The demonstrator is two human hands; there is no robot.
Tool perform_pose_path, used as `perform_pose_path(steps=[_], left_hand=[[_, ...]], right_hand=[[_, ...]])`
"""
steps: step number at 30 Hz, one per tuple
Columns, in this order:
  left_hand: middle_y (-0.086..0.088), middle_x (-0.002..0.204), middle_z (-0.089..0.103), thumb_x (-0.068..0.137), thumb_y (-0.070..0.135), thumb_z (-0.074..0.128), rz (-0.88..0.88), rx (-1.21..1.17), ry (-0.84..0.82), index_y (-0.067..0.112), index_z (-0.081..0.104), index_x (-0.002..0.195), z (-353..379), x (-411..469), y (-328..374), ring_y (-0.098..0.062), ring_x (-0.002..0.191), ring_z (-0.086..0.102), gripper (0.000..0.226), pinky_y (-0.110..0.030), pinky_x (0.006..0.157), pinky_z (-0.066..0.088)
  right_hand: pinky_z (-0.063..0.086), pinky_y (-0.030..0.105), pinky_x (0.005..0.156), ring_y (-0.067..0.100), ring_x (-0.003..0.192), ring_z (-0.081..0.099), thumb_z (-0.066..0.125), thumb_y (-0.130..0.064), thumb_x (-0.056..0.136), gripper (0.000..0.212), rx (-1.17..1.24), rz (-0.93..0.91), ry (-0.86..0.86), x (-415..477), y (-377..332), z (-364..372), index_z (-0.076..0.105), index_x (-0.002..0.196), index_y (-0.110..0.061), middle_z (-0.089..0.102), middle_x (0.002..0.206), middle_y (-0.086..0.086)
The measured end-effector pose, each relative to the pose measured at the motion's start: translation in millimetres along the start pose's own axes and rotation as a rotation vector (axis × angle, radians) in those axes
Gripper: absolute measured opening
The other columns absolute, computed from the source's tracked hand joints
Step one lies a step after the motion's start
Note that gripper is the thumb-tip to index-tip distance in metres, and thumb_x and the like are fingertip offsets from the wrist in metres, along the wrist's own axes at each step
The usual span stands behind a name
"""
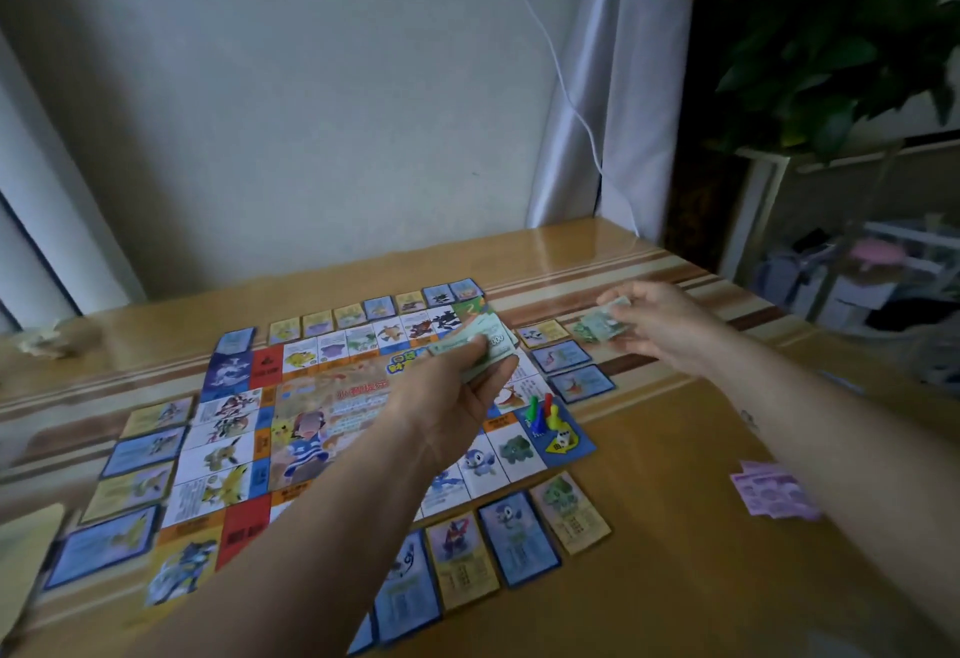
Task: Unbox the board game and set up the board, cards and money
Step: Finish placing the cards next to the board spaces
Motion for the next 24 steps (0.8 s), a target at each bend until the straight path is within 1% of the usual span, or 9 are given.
perform_pose_path(steps=[3, 5, 7, 10, 14, 17, 19, 22, 24], left_hand=[[-0.021, 0.099, 0.061, 0.094, -0.002, 0.05, -0.023, -0.008, 0.006, -0.007, 0.052, 0.117, 0.2, 9.0, -0.4, -0.029, 0.084, 0.063, 0.024, -0.037, 0.064, 0.053], [-0.021, 0.097, 0.061, 0.094, -0.001, 0.05, -0.037, -0.011, 0.012, -0.007, 0.052, 0.117, -0.7, 14.9, -2.5, -0.03, 0.085, 0.063, 0.023, -0.037, 0.065, 0.054], [-0.021, 0.096, 0.061, 0.094, -0.002, 0.05, -0.048, -0.007, 0.019, -0.007, 0.053, 0.112, -1.3, 19.8, -4.4, -0.03, 0.084, 0.063, 0.02, -0.038, 0.066, 0.055], [-0.022, 0.095, 0.062, 0.093, -0.003, 0.051, -0.066, -0.026, 0.017, -0.006, 0.056, 0.103, -1.9, 25.0, -5.2, -0.03, 0.085, 0.064, 0.012, -0.034, 0.062, 0.06], [-0.023, 0.098, 0.061, 0.091, -0.004, 0.052, -0.075, -0.031, 0.008, -0.006, 0.056, 0.106, -6.3, 30.2, -4.0, -0.03, 0.09, 0.063, 0.016, -0.034, 0.06, 0.059], [-0.023, 0.101, 0.061, 0.091, -0.005, 0.051, -0.075, -0.036, 0.009, -0.007, 0.055, 0.106, -12.4, 29.9, -3.2, -0.031, 0.09, 0.063, 0.015, -0.033, 0.059, 0.06], [-0.024, 0.102, 0.061, 0.091, -0.006, 0.051, -0.067, -0.038, 0.008, -0.007, 0.055, 0.104, -17.5, 28.2, -2.7, -0.031, 0.088, 0.063, 0.013, -0.032, 0.059, 0.06], [-0.023, 0.101, 0.062, 0.091, -0.006, 0.052, -0.042, -0.021, 0.023, -0.006, 0.056, 0.103, -26.4, 25.1, -0.1, -0.029, 0.085, 0.064, 0.013, -0.027, 0.054, 0.059], [-0.021, 0.099, 0.062, 0.091, -0.006, 0.052, -0.016, -0.034, 0.036, -0.006, 0.057, 0.1, -31.4, 23.0, 3.6, -0.026, 0.084, 0.063, 0.011, -0.022, 0.05, 0.056]], right_hand=[[0.052, 0.04, 0.09, 0.026, 0.106, 0.059, 0.05, 0.003, 0.093, 0.025, -0.495, 0.08, -0.055, 35.3, 23.0, -26.5, 0.064, 0.102, -0.016, 0.057, 0.122, 0.014], [0.048, 0.035, 0.092, 0.024, 0.115, 0.054, 0.059, 0.001, 0.088, 0.035, -0.779, 0.052, -0.137, 48.9, 27.2, -30.1, 0.062, 0.118, -0.017, 0.055, 0.129, 0.011], [0.046, 0.031, 0.091, 0.023, 0.114, 0.055, 0.067, -0.001, 0.084, 0.042, -0.864, 0.015, -0.18, 56.7, 26.2, -26.5, 0.059, 0.123, -0.013, 0.056, 0.126, 0.01], [0.046, 0.03, 0.086, 0.022, 0.106, 0.058, 0.069, -0.002, 0.083, 0.037, -0.931, -0.041, -0.184, 62.5, 27.5, -19.1, 0.06, 0.117, -0.013, 0.058, 0.118, 0.007], [0.045, 0.028, 0.078, 0.016, 0.096, 0.057, 0.069, -0.002, 0.082, 0.034, -0.979, -0.117, -0.169, 69.5, 35.6, -16.9, 0.06, 0.11, -0.02, 0.06, 0.109, 0.002], [0.043, 0.028, 0.083, 0.015, 0.106, 0.052, 0.074, -0.008, 0.078, 0.043, -1.014, -0.19, -0.128, 66.2, 34.5, -20.8, 0.06, 0.116, -0.021, 0.055, 0.114, -0.002], [0.042, 0.029, 0.089, 0.016, 0.113, 0.049, 0.075, -0.015, 0.078, 0.042, -1.052, -0.288, -0.029, 59.3, 26.0, -22.7, 0.061, 0.117, -0.022, 0.051, 0.12, -0.003], [0.042, 0.015, 0.076, 0.014, 0.103, 0.058, 0.07, -0.024, 0.083, 0.023, -0.773, -0.422, 0.076, 33.7, -5.8, -2.6, 0.063, 0.106, -0.02, 0.06, 0.105, -0.007], [0.042, 0.014, 0.068, 0.008, 0.087, 0.062, 0.066, -0.035, 0.085, 0.019, -0.553, -0.337, -0.056, 7.7, -28.0, 35.2, 0.063, 0.096, -0.02, 0.064, 0.09, -0.011]])
Point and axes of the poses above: each hand's wrist, its own x-axis towards the middle knuckle, its own z-axis out of the palm, y = z × x, the point moved 4 cm from there along x, towards the middle knuckle
